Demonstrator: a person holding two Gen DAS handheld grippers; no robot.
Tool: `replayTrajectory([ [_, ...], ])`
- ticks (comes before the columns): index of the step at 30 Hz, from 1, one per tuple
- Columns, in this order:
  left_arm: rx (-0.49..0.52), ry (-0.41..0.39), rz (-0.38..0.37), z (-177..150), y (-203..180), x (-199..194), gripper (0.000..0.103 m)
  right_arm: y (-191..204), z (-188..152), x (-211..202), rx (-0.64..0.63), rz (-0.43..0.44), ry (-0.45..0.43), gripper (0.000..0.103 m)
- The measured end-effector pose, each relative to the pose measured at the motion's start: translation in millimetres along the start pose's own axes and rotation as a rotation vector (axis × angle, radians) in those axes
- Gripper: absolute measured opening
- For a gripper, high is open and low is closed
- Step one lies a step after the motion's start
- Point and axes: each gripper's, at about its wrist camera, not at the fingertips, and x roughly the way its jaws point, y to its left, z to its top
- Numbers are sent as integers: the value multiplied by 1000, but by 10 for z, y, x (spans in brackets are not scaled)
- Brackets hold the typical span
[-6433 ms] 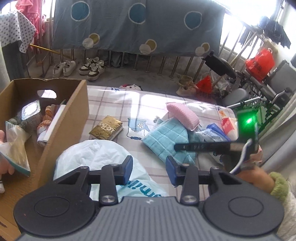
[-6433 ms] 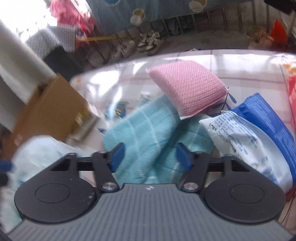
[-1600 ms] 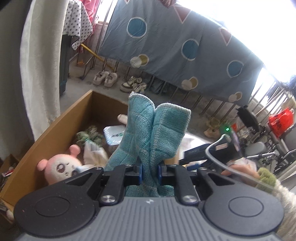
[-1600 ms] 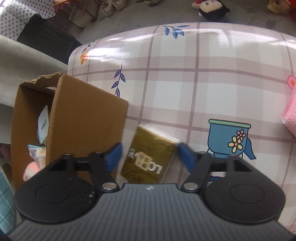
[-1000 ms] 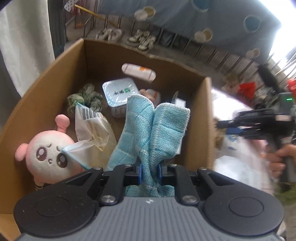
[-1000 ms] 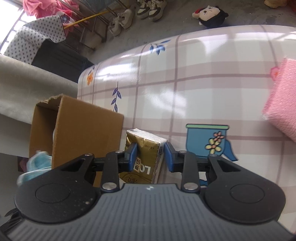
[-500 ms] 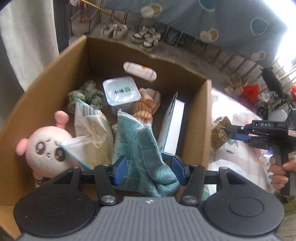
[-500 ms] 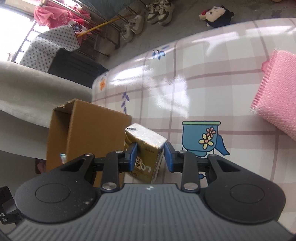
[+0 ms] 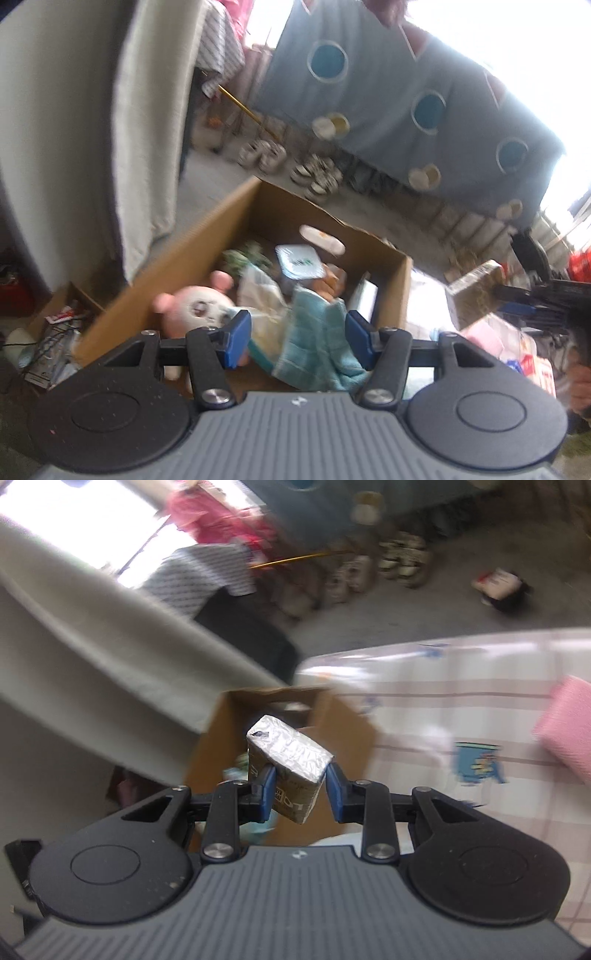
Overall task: Organize soft objects
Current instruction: 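Lower the gold juice box into the box and open the right tool, then move both tools back over the bed toward the remaining items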
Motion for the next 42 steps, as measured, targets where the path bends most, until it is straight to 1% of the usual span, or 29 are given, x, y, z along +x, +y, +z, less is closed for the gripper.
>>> replayTrajectory([
  [2,-14,-24,14,-24,104,-115,57,314,-79,27,-50,43,32,28],
  [5,-43,-44,32,-67,269,-235,57,742,-221,215,-105,101,119,28],
  [8,-66,-51,43,-91,420,-282,57,1058,-407,561,-132,133,226,28],
  [10,-75,-58,53,-105,494,-287,57,1211,-541,837,-148,131,297,28],
  [13,-83,-72,65,-142,610,-306,57,1356,-739,1258,-159,104,397,28],
  [17,-99,-80,72,-161,766,-307,57,1397,-928,1832,-138,61,538,28],
  [21,-123,-79,81,-160,916,-243,57,1413,-1048,2354,-110,20,639,28],
  [23,-132,-70,84,-164,971,-197,57,1354,-1105,2549,-75,11,683,28],
  [26,-143,-59,84,-176,1043,-135,57,1300,-1131,2767,-18,20,716,25],
  [27,-147,-58,84,-179,1063,-118,57,1250,-1123,2835,3,28,722,23],
  [28,-149,-57,84,-180,1080,-103,57,1229,-1111,2865,15,30,718,23],
  [31,-153,-52,89,-180,1115,-70,57,1223,-1155,2984,20,14,723,23],
  [34,-154,-49,93,-184,1125,-62,57,1244,-1226,3088,-6,-15,726,23],
  [36,-153,-49,91,-196,1124,-71,57,1273,-1232,3080,-5,-2,727,25],
  [39,-141,-48,91,-215,1095,-94,58,1337,-1188,3032,-35,4,696,25],
  [42,-118,-55,96,-228,1020,-144,62,1410,-1115,2881,-51,18,669,27],
])
